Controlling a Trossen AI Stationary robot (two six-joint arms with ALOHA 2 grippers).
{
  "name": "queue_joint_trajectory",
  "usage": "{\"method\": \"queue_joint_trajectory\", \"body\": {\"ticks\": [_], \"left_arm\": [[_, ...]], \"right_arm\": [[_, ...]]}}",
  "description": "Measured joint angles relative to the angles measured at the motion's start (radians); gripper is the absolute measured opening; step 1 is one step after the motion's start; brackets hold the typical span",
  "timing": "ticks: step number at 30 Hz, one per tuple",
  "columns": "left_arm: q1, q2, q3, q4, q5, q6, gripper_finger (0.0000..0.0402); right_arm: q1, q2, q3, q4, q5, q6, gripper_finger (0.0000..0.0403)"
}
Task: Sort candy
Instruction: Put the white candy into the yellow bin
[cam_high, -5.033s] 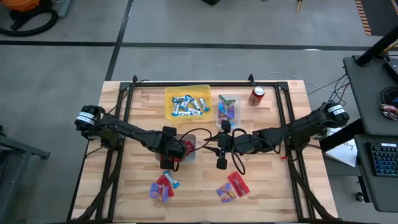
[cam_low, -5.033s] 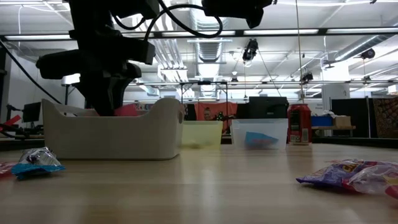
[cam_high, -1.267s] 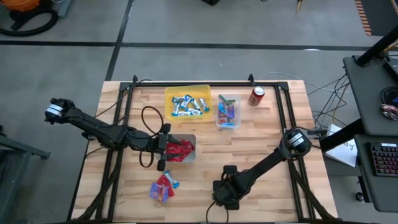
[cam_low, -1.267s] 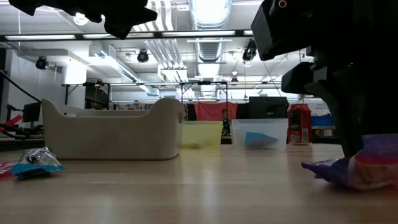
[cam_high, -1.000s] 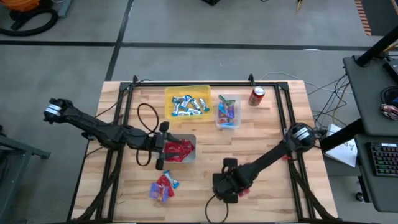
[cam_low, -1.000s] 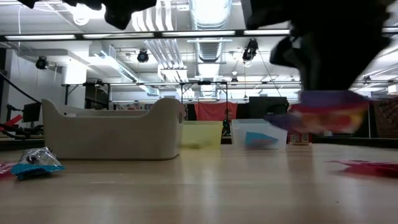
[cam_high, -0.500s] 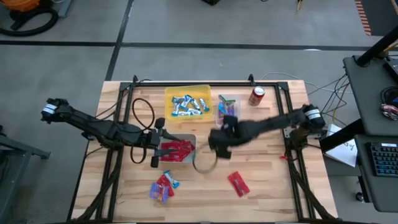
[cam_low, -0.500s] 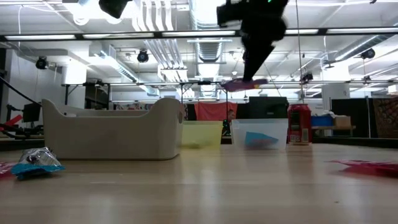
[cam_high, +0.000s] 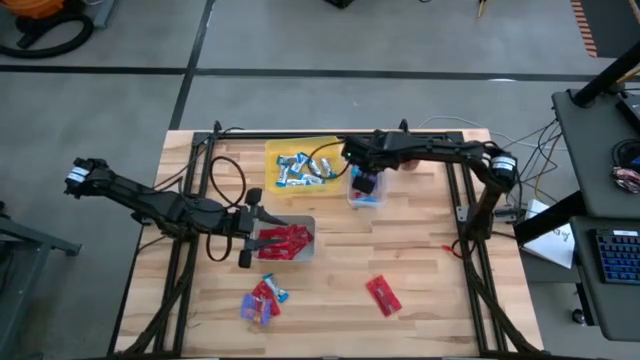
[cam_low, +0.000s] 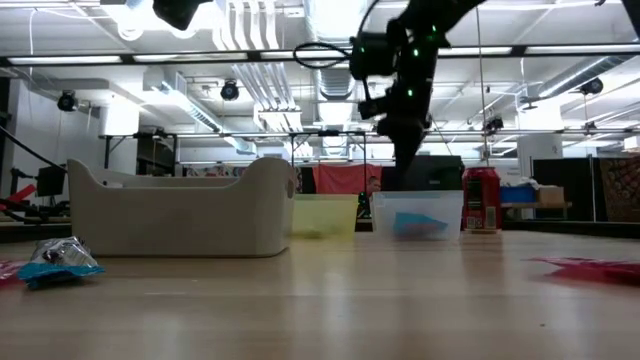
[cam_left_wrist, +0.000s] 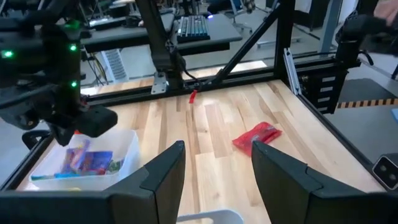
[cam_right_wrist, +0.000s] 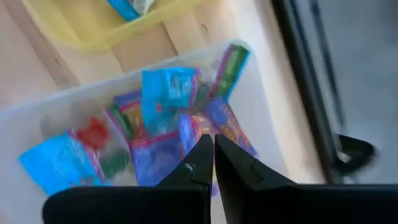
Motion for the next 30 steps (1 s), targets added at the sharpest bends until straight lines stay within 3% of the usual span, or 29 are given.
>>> {"method": "queue_joint_trajectory", "body": {"ticks": [7,16,25,30], "left_arm": [[0.0,0.003,0.0,-0.031,0.0,-0.032,0.0168],[0.0,0.003,0.0,-0.045,0.0,-0.08,0.0168],[-0.049,0.023,0.0,-0.228,0.02,-0.31,0.0168],[-0.127,0.079,0.0,-0.242,0.063,-0.372,0.0168]], "right_arm": [[-0.038,-0.004,-0.134,0.151,-0.061,-0.017,0.0009],[0.0,-0.026,-0.144,0.172,-0.06,-0.015,0.0009],[0.114,-0.127,-0.142,0.23,-0.057,0.012,0.0009],[0.204,-0.179,-0.142,0.281,-0.052,0.021,0.0009]]}}
